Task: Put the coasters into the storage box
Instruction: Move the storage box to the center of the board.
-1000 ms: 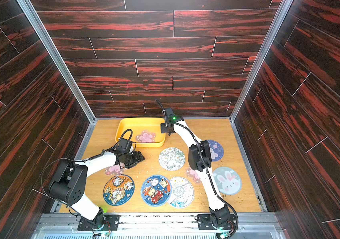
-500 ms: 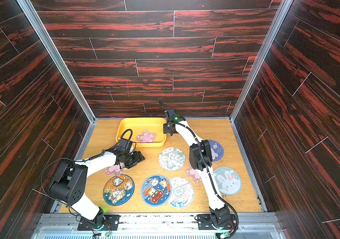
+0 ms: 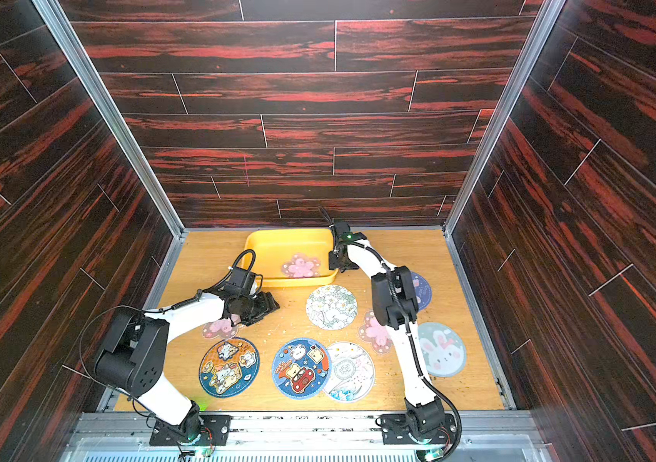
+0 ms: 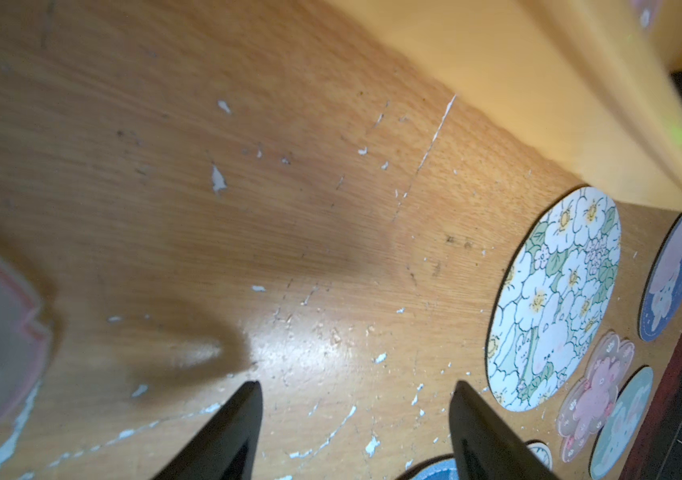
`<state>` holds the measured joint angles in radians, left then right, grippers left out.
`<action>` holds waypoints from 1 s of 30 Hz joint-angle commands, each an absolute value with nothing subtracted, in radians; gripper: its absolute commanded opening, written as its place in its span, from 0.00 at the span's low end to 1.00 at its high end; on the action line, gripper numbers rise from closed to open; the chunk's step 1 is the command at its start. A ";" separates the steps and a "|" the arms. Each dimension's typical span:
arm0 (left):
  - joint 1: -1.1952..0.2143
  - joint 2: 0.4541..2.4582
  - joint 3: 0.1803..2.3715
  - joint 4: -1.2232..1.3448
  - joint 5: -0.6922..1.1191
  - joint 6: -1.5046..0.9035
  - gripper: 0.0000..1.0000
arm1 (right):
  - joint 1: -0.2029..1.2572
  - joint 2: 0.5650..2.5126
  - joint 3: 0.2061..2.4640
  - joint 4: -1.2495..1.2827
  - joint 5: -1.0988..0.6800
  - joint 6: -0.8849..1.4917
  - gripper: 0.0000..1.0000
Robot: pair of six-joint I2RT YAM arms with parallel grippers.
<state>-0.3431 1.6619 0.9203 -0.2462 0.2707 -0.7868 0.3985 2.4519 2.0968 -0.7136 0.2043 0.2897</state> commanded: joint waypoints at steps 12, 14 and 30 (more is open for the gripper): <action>-0.403 1.665 0.991 -0.288 0.233 -0.780 0.75 | 0.334 2.300 1.966 -0.670 0.186 0.248 0.74; -0.417 1.678 1.015 -0.294 0.233 -0.780 0.75 | 0.333 2.281 1.968 -0.669 0.141 0.239 0.76; -0.523 1.830 1.197 -0.305 0.238 -0.799 0.76 | 0.304 1.902 1.620 -0.679 -0.162 0.256 0.80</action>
